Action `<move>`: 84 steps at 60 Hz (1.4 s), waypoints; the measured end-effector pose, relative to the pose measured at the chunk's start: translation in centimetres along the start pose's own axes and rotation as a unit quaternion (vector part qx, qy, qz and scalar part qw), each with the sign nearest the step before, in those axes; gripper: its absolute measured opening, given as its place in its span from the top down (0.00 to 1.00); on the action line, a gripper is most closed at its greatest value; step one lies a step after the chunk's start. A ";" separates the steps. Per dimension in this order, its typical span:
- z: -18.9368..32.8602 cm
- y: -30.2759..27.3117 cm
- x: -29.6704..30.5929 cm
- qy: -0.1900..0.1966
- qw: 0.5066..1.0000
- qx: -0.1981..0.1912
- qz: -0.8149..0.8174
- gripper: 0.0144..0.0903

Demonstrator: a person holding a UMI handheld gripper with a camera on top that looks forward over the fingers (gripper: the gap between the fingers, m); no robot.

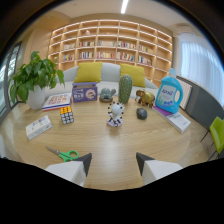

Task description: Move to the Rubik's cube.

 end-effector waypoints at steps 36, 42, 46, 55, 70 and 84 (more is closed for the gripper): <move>-0.7 -1.0 -9.4 -0.049 0.999 -0.002 -0.017 0.08; 0.3 -1.8 -11.9 -0.061 0.998 -0.001 -0.025 0.08; 1.1 -2.6 -13.5 -0.068 0.997 -0.001 -0.024 0.08; 4.3 -4.5 -16.4 -0.073 0.997 0.001 -0.019 0.08; 10.6 -7.7 -19.3 -0.079 0.997 0.001 -0.015 0.08; 14.5 -7.7 -20.6 -0.082 0.996 -0.020 -0.008 0.08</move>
